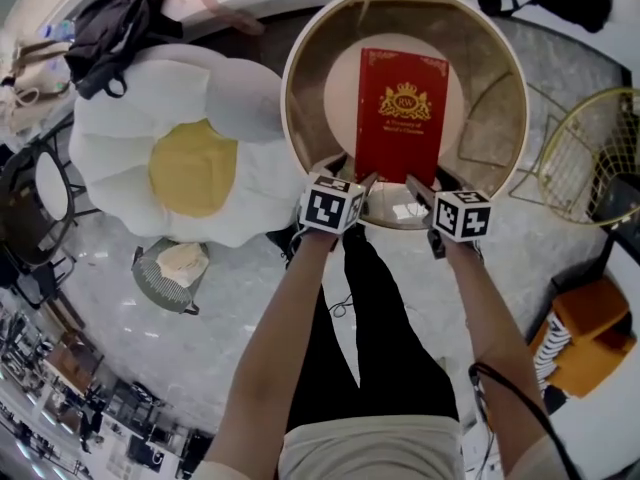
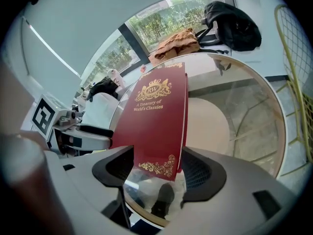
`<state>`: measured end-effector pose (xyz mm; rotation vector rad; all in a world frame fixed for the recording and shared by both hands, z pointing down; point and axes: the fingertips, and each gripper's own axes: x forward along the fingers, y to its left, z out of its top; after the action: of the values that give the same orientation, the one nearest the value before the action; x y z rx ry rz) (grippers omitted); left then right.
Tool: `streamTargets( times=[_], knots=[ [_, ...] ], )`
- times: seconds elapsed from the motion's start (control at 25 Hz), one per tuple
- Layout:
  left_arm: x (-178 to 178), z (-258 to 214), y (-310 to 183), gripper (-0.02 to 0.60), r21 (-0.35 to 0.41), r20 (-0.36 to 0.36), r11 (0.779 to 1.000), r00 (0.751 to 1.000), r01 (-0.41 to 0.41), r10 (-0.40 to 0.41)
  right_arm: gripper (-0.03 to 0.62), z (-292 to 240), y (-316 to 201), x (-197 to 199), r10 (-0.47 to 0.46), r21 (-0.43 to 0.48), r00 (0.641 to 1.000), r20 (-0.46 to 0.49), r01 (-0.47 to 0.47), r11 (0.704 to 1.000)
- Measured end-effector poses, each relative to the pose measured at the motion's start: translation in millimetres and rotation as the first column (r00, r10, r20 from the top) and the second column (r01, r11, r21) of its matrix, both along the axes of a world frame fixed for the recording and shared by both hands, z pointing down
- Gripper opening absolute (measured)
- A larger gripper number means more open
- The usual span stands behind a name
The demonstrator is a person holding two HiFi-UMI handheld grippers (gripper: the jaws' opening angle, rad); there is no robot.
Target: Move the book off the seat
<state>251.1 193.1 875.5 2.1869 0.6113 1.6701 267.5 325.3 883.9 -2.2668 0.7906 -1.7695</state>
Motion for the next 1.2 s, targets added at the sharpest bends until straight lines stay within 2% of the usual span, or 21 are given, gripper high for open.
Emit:
streamTargets(
  times=[0.16,0.28,0.48,0.64,0.88,1.04,1.2],
  knots=[
    [-12,-39,-17,0.263,0.012,-0.041,1.000,0.999,-0.002,0.003,0.319,-34,15,2,0.002,-0.007,0.999,-0.046,-0.003,1.000],
    [-20,-94,-24,0.162,0.027,-0.131,0.999,0.991,-0.029,0.032,0.310,-82,19,0,-0.018,0.029,0.997,-0.081,0.021,0.999],
    [-32,-178,-28,0.106,0.051,-0.260,0.996,0.962,-0.070,0.081,0.173,-171,6,0,-0.036,0.176,0.978,-0.206,0.073,0.982],
    [-56,-231,-31,0.071,0.057,-0.331,0.996,0.940,-0.065,0.080,0.080,-231,1,-22,-0.053,0.242,0.960,-0.276,0.123,0.962],
    [-100,-310,-49,0.038,0.040,-0.402,0.996,0.912,-0.075,0.085,0.052,-309,-8,-66,-0.031,0.309,0.945,-0.325,0.138,0.941],
    [-134,-356,-58,0.006,0.036,-0.453,0.996,0.887,-0.085,0.092,0.051,-356,-13,-98,-0.024,0.310,0.938,-0.347,0.138,0.941],
    [-168,-393,-69,0.003,0.015,-0.487,0.996,0.869,-0.091,0.086,0.049,-400,-16,-132,0.012,0.328,0.926,-0.378,0.122,0.937]
  ],
)
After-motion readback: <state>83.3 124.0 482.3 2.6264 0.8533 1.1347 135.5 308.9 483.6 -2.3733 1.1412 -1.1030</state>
